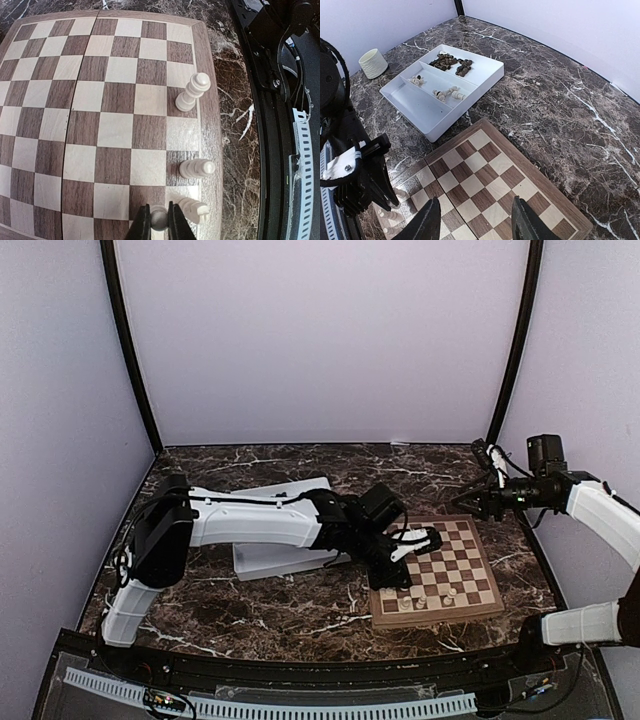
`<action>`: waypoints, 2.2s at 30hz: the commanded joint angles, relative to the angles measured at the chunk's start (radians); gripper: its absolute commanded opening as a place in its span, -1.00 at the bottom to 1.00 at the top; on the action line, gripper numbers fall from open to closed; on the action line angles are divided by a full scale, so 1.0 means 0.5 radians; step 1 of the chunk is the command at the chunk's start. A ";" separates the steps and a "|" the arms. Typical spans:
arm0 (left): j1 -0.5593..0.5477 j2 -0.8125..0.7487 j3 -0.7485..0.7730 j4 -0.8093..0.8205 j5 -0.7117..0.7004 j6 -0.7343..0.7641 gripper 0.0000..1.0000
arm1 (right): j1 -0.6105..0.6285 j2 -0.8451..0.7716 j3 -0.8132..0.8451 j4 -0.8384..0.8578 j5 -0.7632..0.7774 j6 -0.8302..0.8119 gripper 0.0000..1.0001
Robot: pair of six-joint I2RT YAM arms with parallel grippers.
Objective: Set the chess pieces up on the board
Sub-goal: Place the pawn on b2.
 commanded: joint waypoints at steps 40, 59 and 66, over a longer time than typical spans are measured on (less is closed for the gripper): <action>-0.032 0.189 0.222 -0.171 -0.016 0.062 -0.62 | -0.001 0.045 0.028 0.004 -0.057 -0.058 -0.02; -0.032 0.192 0.254 -0.185 -0.056 0.024 -0.49 | -0.003 0.048 0.028 -0.008 -0.072 -0.071 -0.02; -0.032 0.186 0.299 -0.224 -0.099 0.018 -0.44 | -0.004 0.048 0.030 -0.011 -0.072 -0.074 -0.02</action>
